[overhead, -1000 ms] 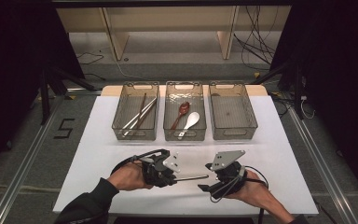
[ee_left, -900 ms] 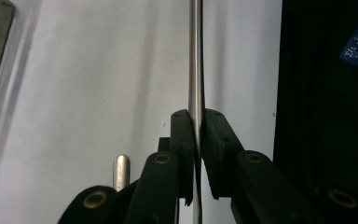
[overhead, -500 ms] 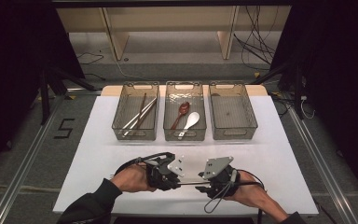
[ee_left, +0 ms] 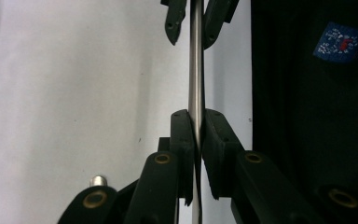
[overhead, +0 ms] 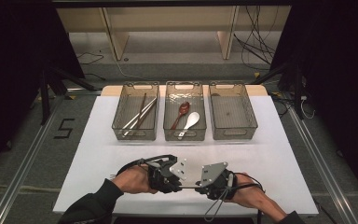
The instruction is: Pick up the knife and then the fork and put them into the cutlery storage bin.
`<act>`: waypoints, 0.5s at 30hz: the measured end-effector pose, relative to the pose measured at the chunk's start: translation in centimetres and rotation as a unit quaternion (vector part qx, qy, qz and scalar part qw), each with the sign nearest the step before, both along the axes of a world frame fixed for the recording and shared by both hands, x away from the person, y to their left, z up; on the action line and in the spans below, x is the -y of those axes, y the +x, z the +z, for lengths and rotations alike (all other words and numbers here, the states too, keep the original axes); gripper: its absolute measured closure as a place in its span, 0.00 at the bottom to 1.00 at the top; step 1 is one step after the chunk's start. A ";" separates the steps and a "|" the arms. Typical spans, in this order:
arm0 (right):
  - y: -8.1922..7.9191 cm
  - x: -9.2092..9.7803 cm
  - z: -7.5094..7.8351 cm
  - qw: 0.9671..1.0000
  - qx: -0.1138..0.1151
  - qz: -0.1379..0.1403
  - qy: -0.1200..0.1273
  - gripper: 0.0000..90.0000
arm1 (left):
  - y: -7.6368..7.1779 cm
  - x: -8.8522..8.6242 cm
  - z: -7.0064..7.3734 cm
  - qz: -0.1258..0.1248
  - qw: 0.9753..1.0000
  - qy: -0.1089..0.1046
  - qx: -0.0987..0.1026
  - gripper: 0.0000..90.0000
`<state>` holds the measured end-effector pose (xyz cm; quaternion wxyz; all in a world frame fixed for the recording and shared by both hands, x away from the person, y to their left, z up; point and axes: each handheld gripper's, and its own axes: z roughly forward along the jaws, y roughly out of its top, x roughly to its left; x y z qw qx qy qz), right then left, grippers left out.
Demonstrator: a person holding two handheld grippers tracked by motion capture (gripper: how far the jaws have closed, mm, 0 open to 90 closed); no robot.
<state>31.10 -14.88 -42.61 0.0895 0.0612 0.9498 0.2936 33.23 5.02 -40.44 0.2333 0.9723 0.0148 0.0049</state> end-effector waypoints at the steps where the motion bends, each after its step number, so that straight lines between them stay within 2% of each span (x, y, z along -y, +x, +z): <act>1: -0.1 0.0 0.0 1.000 0.004 0.010 -0.004 0.90 | 0.0 0.0 0.0 -0.004 1.000 0.003 0.003 0.91; 3: -0.4 -0.1 -0.1 1.000 0.001 0.022 -0.010 0.93 | -0.1 0.0 -0.1 -0.003 1.000 0.006 0.015 0.91; 6: -0.4 -0.2 -0.1 1.000 0.013 0.027 -0.004 0.94 | -0.1 -0.1 -0.1 0.000 1.000 -0.004 0.010 0.90; 9: -0.4 0.1 0.2 1.000 0.010 0.021 -0.002 0.94 | 0.0 -0.2 0.2 0.010 1.000 -0.012 0.013 0.88; 11: -0.4 0.2 0.1 1.000 0.009 0.012 -0.010 0.94 | 0.1 -0.5 0.7 0.030 0.999 -0.031 0.017 0.75; 15: 0.0 0.6 0.0 1.000 0.015 -0.003 -0.013 0.94 | 0.5 -1.6 1.9 0.062 0.995 -0.073 0.028 0.64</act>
